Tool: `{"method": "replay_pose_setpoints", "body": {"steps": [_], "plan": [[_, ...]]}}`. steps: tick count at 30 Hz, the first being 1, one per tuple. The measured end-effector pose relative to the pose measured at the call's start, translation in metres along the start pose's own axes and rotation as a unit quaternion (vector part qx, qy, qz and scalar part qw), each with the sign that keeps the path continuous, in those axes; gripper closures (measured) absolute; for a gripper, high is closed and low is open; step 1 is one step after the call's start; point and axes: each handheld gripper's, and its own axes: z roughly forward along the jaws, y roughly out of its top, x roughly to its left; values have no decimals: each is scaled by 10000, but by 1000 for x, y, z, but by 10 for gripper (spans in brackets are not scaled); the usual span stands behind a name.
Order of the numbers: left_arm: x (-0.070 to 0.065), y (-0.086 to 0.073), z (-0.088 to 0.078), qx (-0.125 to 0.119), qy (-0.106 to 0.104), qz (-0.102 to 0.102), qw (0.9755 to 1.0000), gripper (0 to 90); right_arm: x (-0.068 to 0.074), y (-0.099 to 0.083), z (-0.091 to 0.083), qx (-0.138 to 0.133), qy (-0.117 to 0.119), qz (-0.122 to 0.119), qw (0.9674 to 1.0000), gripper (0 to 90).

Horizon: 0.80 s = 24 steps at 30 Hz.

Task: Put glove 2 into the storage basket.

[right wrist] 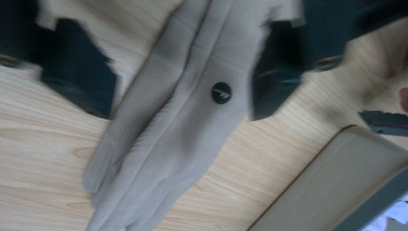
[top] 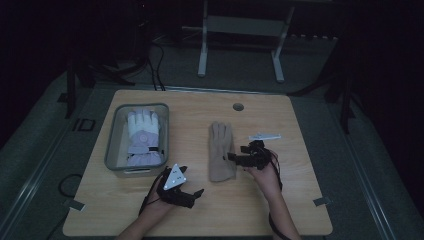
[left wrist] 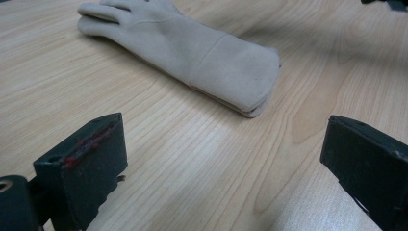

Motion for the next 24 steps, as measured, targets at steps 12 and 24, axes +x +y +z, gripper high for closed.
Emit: {"method": "replay_pose_setpoints", "body": {"steps": [12, 24], "plan": [[5, 19, 4, 277, 96, -263, 9992, 28, -3, 27, 23, 155, -257, 201, 9993, 434], [-12, 49, 45, 799, -410, 393, 9952, 63, -18, 46, 56, 324, -364, 491, 9976, 300]]}}
